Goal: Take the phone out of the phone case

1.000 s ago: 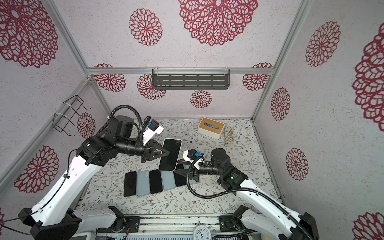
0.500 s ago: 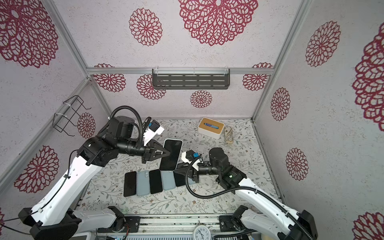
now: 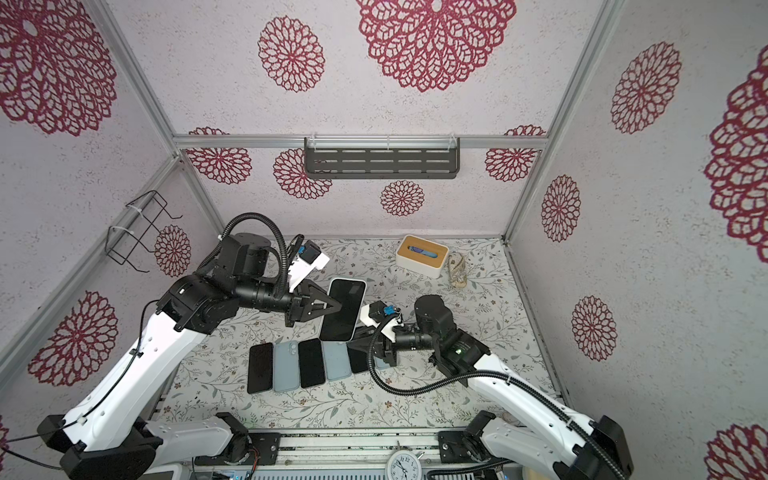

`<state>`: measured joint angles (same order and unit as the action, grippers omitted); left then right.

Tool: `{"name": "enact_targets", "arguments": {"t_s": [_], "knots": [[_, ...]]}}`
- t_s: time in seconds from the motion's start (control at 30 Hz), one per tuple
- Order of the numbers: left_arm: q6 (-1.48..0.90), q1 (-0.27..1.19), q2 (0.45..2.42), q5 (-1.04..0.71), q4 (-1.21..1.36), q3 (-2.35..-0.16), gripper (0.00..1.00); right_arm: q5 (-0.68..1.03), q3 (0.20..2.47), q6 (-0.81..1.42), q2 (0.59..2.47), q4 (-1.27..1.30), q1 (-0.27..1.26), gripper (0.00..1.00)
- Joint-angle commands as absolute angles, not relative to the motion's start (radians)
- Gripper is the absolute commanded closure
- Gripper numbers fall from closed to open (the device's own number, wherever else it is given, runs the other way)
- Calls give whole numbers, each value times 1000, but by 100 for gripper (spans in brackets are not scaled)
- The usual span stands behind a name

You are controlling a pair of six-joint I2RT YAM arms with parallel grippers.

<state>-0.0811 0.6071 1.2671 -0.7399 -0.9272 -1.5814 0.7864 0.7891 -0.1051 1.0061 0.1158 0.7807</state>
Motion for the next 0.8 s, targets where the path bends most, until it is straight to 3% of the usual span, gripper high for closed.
{"name": "enact_targets", "arguments": {"t_s": [0.0, 0.17, 0.53, 0.77], "knots": [[-83, 615, 1253, -781, -839, -1573, 100, 817, 829, -106, 999, 184, 792, 72], [-83, 616, 1250, -776, -840, -1569, 100, 819, 825, -109, 990, 188, 791, 74], [-103, 615, 1262, -772, -821, -1569, 100, 823, 822, -123, 970, 199, 789, 98], [-132, 616, 1255, -786, -766, -1519, 100, 834, 820, -126, 972, 242, 791, 100]]}}
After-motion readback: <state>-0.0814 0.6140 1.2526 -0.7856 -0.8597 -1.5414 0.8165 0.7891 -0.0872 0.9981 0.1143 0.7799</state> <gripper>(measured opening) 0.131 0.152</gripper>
